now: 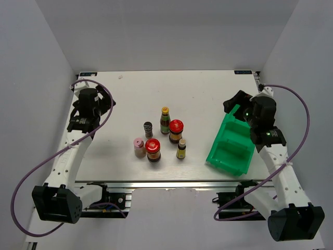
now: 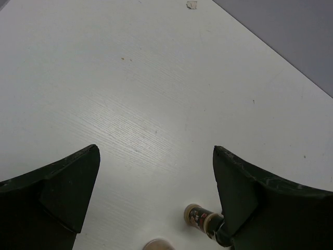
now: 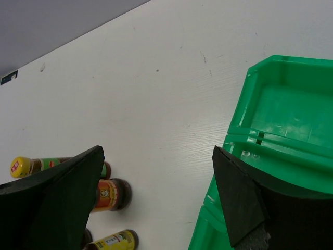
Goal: Organize the condiment bottles
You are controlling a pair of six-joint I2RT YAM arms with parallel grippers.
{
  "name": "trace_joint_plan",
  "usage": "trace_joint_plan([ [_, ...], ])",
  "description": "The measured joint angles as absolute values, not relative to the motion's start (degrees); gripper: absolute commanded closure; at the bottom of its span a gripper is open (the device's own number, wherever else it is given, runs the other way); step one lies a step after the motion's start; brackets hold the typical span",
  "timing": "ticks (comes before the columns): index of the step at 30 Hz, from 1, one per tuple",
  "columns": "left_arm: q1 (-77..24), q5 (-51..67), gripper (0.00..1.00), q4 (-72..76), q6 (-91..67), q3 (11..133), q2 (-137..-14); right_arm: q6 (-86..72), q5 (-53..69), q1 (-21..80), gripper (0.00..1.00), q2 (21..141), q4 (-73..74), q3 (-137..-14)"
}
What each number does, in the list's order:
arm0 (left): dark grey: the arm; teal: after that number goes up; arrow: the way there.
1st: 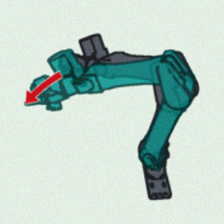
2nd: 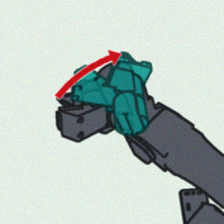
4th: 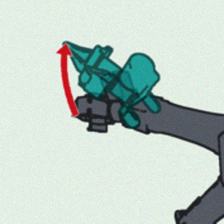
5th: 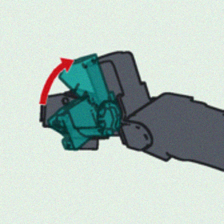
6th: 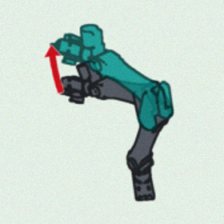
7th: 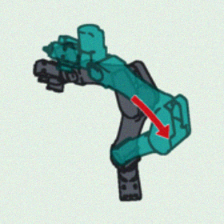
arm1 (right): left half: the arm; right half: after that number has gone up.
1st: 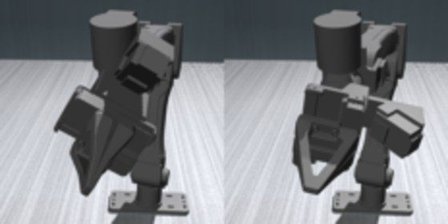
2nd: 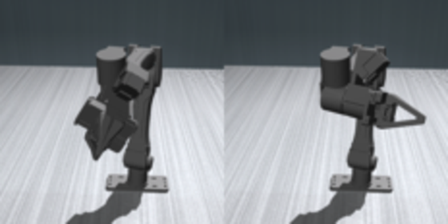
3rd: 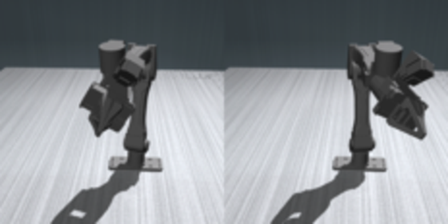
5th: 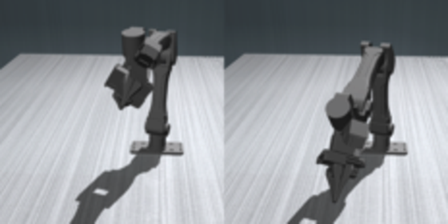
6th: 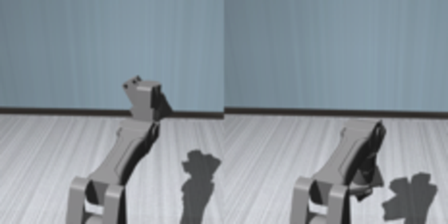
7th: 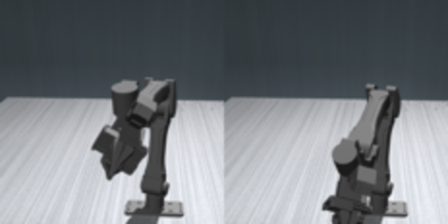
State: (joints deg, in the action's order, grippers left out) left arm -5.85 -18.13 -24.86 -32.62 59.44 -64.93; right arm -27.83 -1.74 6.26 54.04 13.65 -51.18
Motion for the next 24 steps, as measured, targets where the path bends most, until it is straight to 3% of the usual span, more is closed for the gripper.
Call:
trace_joint_plan([
  [10, -5.85, -18.02, 0.02, -24.99, -32.95, 59.44, -62.74, -19.88, 13.65, 7.94, 0.11, 58.52, 13.78, -54.24],
  [17, -5.85, -18.2, 0.02, -25.3, -33.36, 59.44, -61.47, -13.21, 11.42, 28.16, 0.11, 69.21, 13.96, -63.24],
  [24, -5.85, -18.24, 0.02, -25.45, -33.52, 59.42, -61.41, -8.38, 1.65, 40.64, 0.11, 84.09, 16.43, -74.39],
])
